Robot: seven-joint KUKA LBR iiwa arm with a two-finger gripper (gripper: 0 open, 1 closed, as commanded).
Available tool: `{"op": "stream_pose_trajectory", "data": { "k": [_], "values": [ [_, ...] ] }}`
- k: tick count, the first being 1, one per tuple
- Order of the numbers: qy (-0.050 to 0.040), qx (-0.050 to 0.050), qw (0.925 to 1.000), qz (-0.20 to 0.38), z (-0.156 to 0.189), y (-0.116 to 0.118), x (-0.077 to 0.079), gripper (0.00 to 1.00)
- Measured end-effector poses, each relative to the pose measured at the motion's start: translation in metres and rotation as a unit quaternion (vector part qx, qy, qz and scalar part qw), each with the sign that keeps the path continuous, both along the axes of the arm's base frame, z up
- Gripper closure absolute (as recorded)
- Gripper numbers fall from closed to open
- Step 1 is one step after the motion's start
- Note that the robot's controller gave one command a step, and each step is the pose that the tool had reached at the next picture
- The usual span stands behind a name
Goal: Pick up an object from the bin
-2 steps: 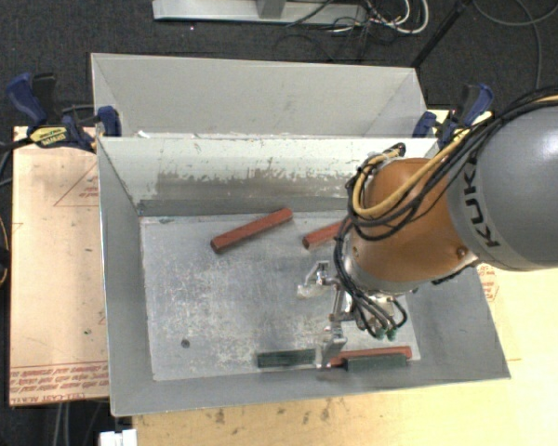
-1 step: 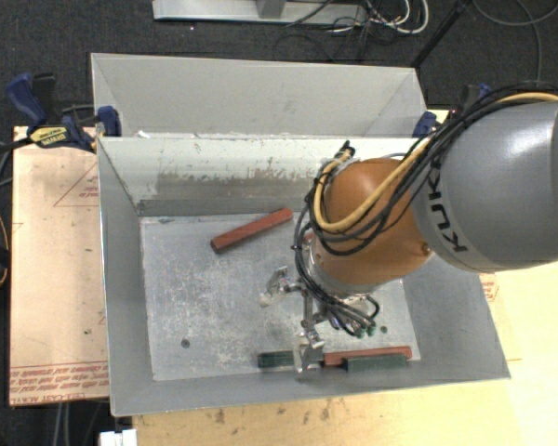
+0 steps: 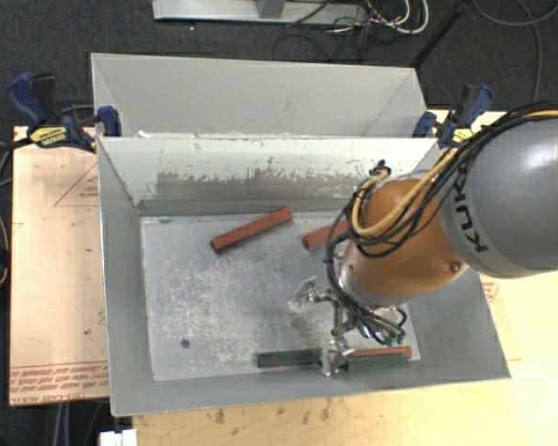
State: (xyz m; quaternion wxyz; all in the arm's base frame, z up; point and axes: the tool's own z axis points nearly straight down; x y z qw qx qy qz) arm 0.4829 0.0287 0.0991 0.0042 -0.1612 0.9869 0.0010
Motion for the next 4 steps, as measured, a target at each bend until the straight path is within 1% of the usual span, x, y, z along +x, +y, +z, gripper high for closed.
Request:
{"op": "stream_pose_trajectory", "data": {
  "k": [1,3,4],
  "values": [
    [-0.0002,-0.005,0.9988,0.050,-0.022,0.040,0.004,1.00],
    [-0.0004,-0.003,0.9988,0.048,-0.019,0.040,0.004,1.00],
    [0.0027,-0.002,0.9989,0.048,-0.012,0.041,0.002,1.00]
  ]
}}
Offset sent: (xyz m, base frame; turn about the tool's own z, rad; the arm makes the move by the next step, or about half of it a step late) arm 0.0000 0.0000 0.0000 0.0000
